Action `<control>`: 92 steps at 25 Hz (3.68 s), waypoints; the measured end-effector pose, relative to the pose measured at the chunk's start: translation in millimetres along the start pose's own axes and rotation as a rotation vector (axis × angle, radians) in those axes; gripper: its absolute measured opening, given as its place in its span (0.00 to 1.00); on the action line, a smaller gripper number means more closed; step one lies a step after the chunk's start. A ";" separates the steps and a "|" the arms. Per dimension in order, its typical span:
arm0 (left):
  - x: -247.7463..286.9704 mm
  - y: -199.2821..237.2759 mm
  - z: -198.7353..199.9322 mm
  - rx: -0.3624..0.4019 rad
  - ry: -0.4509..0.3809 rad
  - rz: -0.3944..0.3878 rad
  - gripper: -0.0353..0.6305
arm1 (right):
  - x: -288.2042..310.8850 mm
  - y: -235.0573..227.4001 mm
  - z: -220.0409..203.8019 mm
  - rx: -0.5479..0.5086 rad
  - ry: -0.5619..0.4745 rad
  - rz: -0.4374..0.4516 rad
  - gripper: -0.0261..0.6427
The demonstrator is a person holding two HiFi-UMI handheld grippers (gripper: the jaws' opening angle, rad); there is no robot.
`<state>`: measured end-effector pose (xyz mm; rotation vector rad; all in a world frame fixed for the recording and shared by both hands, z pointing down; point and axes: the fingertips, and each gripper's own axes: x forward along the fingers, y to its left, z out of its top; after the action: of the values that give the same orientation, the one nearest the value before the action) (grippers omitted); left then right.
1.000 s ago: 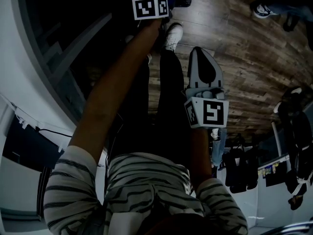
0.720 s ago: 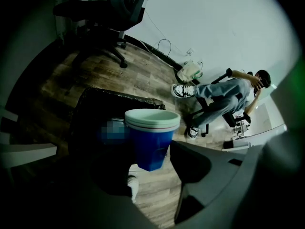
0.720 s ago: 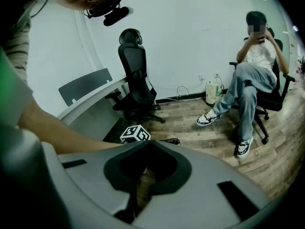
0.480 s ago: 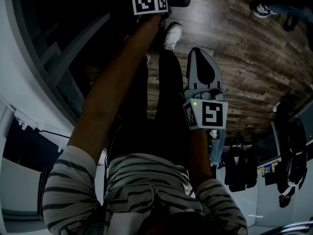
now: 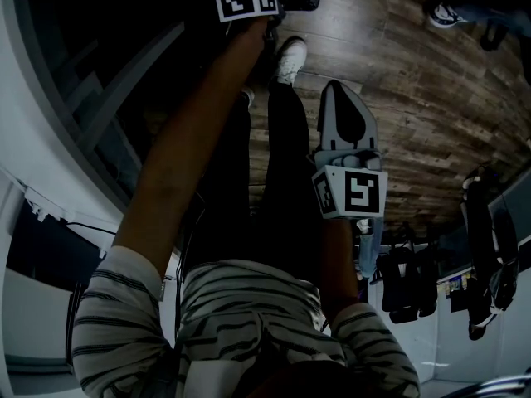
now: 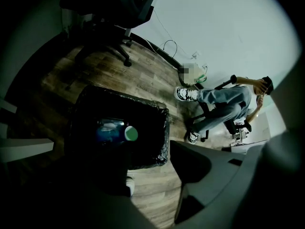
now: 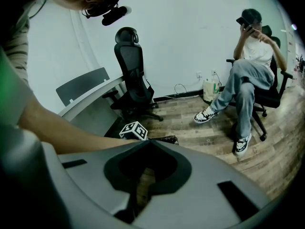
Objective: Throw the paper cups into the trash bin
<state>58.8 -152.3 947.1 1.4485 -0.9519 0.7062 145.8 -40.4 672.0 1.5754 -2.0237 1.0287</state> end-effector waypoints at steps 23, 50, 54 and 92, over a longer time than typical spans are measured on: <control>-26.1 -8.3 0.0 -0.019 -0.019 -0.005 0.43 | -11.2 6.4 14.7 -0.006 -0.040 -0.007 0.06; -115.8 -69.1 5.7 0.024 -0.113 -0.070 0.24 | -56.3 28.8 63.2 -0.054 -0.144 -0.018 0.06; -132.6 -77.9 3.6 0.041 -0.134 -0.087 0.21 | -65.1 36.9 69.8 -0.063 -0.165 -0.020 0.06; -441.0 -211.4 19.9 0.281 -0.482 -0.295 0.09 | -165.2 133.8 209.5 -0.174 -0.351 0.053 0.06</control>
<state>29.0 -114.2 460.1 2.0155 -0.9942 0.2793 98.6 -70.2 378.8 1.7093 -2.3221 0.6026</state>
